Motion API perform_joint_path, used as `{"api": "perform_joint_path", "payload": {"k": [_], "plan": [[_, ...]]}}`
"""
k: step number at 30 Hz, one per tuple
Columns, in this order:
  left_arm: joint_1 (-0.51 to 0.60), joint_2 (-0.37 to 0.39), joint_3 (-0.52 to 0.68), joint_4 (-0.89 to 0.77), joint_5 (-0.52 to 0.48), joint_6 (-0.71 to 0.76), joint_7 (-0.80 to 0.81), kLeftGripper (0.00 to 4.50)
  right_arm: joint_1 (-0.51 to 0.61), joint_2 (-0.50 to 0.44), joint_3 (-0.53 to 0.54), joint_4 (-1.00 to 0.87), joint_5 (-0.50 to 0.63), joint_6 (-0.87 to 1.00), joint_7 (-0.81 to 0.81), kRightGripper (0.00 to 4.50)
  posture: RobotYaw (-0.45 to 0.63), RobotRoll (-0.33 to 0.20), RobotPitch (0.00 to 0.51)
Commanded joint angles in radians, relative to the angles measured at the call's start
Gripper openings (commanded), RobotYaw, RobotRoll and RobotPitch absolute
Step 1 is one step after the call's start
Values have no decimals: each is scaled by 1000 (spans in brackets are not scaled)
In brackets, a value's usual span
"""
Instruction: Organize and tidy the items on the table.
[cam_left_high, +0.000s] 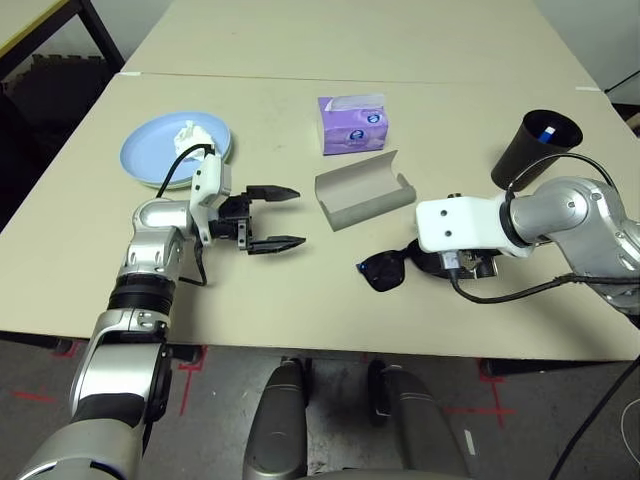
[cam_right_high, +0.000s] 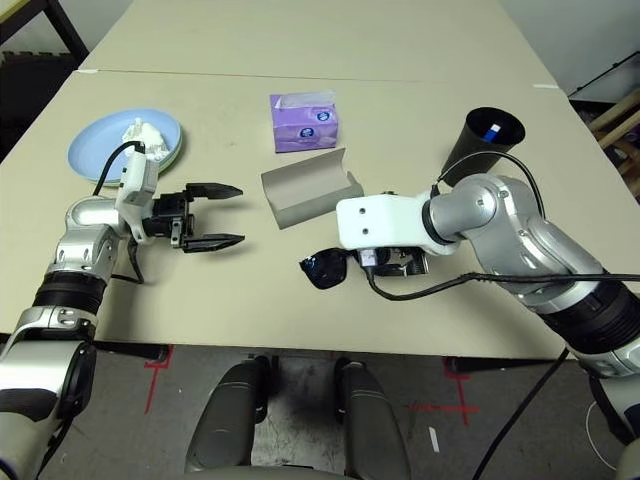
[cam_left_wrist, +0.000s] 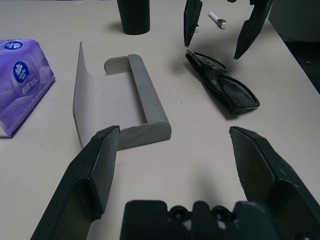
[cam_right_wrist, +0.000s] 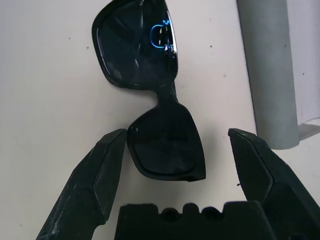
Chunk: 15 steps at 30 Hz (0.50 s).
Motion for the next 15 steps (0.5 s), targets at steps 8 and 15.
{"api": "perform_joint_path", "payload": {"k": [8,15], "plan": [[22,-16,-19,-23,1,-21,2,4475,-121,74,93,-14,-76,114,115,4500,170,0,229],[26,-22,-23,-32,1,-22,11,4475,-196,109,159,35,-123,142,163,4500,182,0,230]]}}
